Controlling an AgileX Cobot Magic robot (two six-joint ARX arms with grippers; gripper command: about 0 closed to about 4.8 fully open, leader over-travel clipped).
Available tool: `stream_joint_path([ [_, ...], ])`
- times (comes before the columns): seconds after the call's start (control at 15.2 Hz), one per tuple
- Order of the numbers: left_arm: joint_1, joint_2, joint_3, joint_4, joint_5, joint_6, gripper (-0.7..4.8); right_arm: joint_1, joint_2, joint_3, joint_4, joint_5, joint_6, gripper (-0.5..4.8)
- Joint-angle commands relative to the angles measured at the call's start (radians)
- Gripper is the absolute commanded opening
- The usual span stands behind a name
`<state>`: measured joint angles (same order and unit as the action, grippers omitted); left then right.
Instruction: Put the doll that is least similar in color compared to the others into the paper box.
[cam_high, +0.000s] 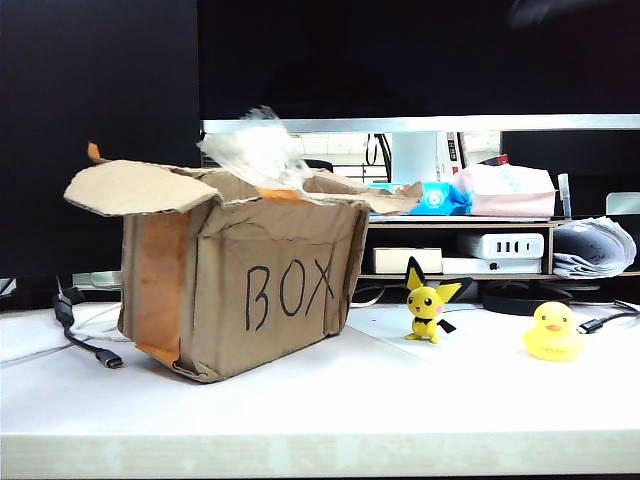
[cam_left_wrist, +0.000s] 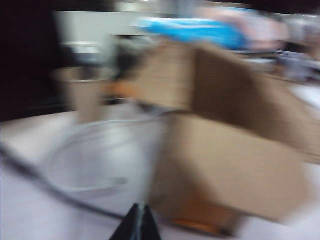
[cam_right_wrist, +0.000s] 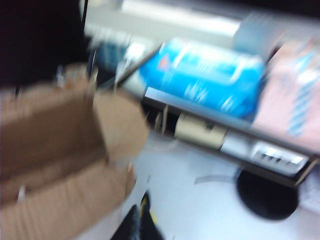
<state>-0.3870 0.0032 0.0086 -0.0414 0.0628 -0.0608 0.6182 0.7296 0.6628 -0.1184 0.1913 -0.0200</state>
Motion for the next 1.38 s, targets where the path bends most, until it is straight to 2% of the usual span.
stream_joint_path([
  [0.07, 0.147, 0.000, 0.001, 0.013, 0.002, 0.000, -0.05, 0.000, -0.083, -0.040, 0.058, 0.065, 0.002, -0.06],
  [0.2, 0.234, 0.000, 0.001, 0.013, 0.002, 0.000, -0.05, 0.001, -0.162, -0.097, 0.063, 0.080, 0.002, -0.06],
  [0.46, 0.245, 0.000, 0.001, 0.013, 0.004, 0.000, -0.05, 0.000, -0.328, -0.228, 0.067, 0.133, 0.048, -0.06],
  [0.66, 0.245, 0.000, 0.001, 0.013, 0.004, 0.000, -0.05, 0.000, -0.501, -0.332, 0.062, 0.311, 0.046, -0.05],
  [0.72, 0.245, 0.000, 0.001, 0.013, 0.004, 0.000, -0.05, 0.000, -0.545, -0.341, 0.050, 0.331, 0.046, -0.05],
  [0.99, 0.245, 0.000, 0.001, 0.013, 0.005, 0.000, -0.05, 0.001, -0.724, -0.341, -0.019, 0.330, 0.046, -0.05],
  [1.38, 0.244, 0.000, 0.001, 0.013, 0.005, 0.000, -0.05, 0.001, -0.726, -0.337, -0.020, 0.330, 0.045, -0.05],
])
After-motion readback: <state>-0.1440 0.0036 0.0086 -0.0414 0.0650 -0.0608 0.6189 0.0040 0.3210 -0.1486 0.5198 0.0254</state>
